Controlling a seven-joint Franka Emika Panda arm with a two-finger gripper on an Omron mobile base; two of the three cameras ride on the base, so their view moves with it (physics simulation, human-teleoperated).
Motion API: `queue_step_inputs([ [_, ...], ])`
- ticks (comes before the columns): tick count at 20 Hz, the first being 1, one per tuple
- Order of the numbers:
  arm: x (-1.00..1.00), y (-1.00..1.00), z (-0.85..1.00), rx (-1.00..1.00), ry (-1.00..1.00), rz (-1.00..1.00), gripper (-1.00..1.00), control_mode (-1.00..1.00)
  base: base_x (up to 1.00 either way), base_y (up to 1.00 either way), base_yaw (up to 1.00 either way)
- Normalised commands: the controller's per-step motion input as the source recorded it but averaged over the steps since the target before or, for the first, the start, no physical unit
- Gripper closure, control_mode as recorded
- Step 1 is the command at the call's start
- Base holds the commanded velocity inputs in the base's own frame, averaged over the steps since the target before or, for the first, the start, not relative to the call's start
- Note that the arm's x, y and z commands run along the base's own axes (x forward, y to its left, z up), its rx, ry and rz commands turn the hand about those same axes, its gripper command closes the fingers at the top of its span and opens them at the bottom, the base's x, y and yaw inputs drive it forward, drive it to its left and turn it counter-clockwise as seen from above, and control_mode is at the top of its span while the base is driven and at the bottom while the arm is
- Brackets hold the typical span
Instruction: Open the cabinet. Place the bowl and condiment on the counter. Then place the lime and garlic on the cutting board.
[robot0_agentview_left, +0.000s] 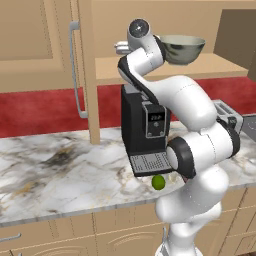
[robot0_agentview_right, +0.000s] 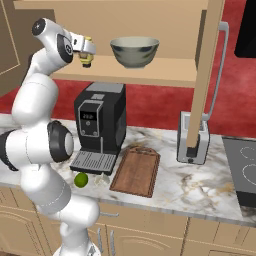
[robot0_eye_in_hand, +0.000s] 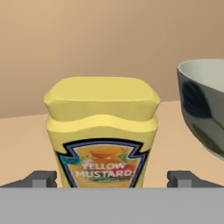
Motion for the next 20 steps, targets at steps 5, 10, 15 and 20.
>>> queue_step_inputs([
  [5, 0.19, 0.00, -0.08, 0.00, 0.00, 0.00, -1.00, -1.00, 0.00, 0.00, 0.00],
  [10, 0.15, 0.00, -0.01, 0.00, 0.00, 0.00, -1.00, -1.00, 0.00, 0.00, 0.00],
  [15, 0.09, 0.00, -0.02, 0.00, 0.00, 0.00, 1.00, -1.00, 0.00, 0.00, 0.00],
  [20, 0.02, 0.00, -0.02, 0.00, 0.00, 0.01, 1.00, -1.00, 0.00, 0.00, 0.00],
])
